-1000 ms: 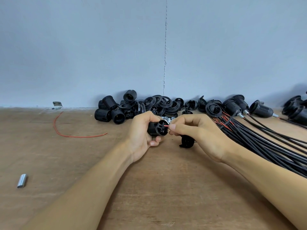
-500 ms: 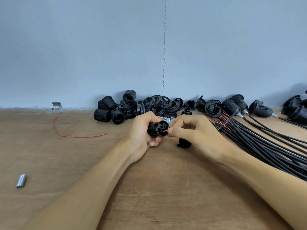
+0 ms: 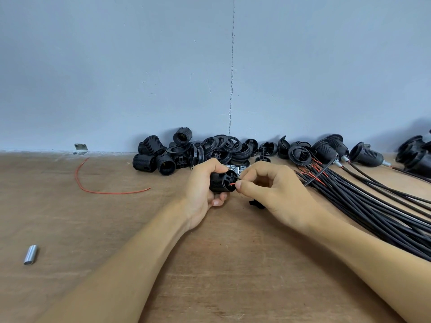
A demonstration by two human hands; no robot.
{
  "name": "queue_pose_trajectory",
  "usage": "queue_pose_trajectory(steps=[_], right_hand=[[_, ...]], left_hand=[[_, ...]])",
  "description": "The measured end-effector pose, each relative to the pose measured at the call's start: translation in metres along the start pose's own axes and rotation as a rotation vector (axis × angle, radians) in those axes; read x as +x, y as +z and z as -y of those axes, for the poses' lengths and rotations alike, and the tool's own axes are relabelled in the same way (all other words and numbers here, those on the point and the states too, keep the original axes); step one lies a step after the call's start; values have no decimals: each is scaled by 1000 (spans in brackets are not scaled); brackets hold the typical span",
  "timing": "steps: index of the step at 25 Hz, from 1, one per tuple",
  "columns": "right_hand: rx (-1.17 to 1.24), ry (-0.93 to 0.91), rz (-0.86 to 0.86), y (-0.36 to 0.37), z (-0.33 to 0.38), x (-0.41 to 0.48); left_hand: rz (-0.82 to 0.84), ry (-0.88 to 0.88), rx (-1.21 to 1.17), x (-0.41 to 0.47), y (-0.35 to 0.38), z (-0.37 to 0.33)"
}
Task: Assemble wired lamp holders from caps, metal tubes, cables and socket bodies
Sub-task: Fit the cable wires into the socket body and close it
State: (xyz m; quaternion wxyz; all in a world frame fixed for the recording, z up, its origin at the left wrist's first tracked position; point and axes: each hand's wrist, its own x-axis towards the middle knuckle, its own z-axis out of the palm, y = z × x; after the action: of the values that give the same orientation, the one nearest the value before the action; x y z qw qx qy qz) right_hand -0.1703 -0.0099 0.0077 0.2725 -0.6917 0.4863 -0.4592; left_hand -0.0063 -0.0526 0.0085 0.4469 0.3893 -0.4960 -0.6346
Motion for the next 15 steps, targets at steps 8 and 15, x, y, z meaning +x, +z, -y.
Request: queue_pose_trajectory(steps=[8, 15], right_hand=[[-259, -142, -85, 0, 5, -4], [-258, -121, -103, -1, 1, -3]], left_hand=[[-124, 128, 114, 6, 6, 15], [-111, 118, 93, 6, 4, 15]])
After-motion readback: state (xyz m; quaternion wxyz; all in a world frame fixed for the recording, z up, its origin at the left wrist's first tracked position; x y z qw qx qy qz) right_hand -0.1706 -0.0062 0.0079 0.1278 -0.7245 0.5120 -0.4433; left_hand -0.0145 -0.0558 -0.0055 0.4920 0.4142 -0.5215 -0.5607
